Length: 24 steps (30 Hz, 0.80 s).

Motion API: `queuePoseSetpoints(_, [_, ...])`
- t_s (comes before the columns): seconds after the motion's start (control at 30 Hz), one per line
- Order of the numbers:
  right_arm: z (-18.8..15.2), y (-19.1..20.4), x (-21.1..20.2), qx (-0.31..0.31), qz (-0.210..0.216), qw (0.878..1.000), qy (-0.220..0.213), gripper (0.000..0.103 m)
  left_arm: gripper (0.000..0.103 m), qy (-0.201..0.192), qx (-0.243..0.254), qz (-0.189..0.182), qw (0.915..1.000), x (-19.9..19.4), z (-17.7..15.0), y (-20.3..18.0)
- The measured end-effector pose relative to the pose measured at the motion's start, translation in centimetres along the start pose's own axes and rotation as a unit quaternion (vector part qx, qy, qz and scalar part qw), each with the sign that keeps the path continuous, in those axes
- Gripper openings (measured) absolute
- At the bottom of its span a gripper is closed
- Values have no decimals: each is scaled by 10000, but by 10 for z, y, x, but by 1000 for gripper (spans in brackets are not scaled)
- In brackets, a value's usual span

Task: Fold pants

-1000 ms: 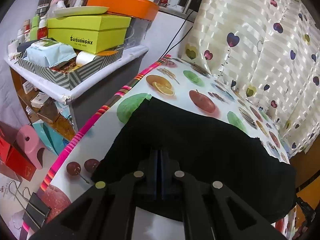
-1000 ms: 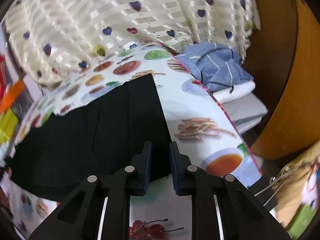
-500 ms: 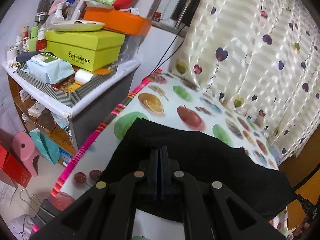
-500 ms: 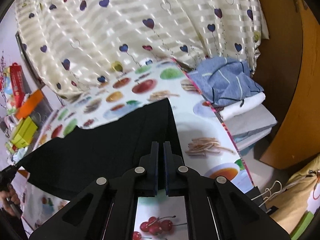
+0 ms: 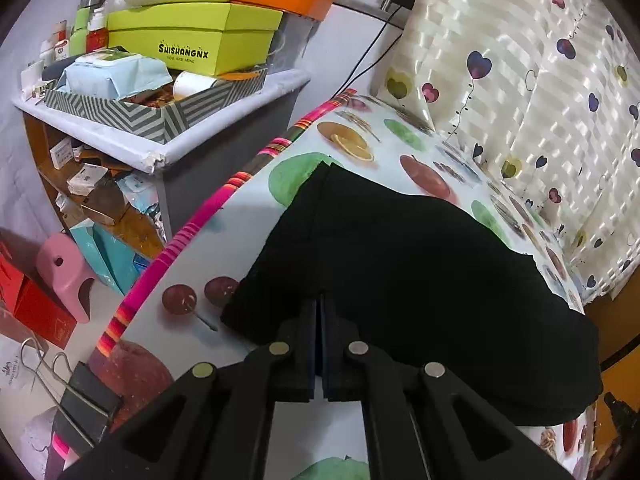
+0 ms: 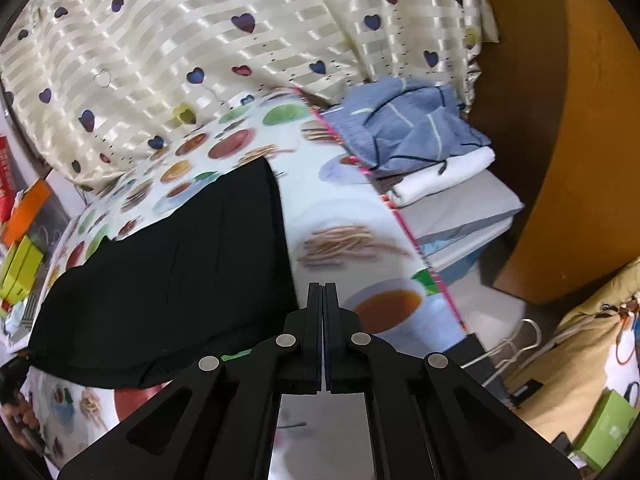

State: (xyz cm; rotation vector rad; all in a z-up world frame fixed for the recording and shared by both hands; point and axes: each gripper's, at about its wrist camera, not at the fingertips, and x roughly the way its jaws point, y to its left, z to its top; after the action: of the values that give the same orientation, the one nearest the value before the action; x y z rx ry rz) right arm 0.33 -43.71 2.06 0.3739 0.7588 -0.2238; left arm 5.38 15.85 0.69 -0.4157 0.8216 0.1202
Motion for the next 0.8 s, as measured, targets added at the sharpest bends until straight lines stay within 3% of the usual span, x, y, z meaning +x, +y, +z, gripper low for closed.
queuePoseSetpoints(0.03, [-1, 2, -2, -28, 49, 10000, -26, 2, 4, -46, 14, -13, 10000, -3, -1, 0])
queuePoseSetpoints(0.07, [-4, 10, -6, -146, 207, 9997, -61, 10, 6, -78, 9, 10, 10000, -6, -2, 1])
queuePoseSetpoints(0.17, [-16, 49, -9, -989, 540, 9936, -32, 43, 6, -164, 28, -14, 9999, -12, -2, 1])
queuePoseSetpoints(0.27, [-35, 96, -4, -2174, 697, 9736, -12, 44, 6, -132, 40, -8, 9999, -10, 0, -1])
queuePoseSetpoints(0.43, [-65, 154, 13, -3712, 963, 9233, 195, 44, 4, -67, 79, -20, 9999, -3, 3, -4])
queuePoseSetpoints(0.73, [-79, 176, 27, -4633, 1237, 8769, 330, 44, 4, -21, 74, -65, 9999, 1, 5, -4])
queuePoseSetpoints(0.8, [-79, 178, 27, -4723, 1273, 8716, 313, 44, 3, -15, 82, -82, 9999, 2, 6, -5])
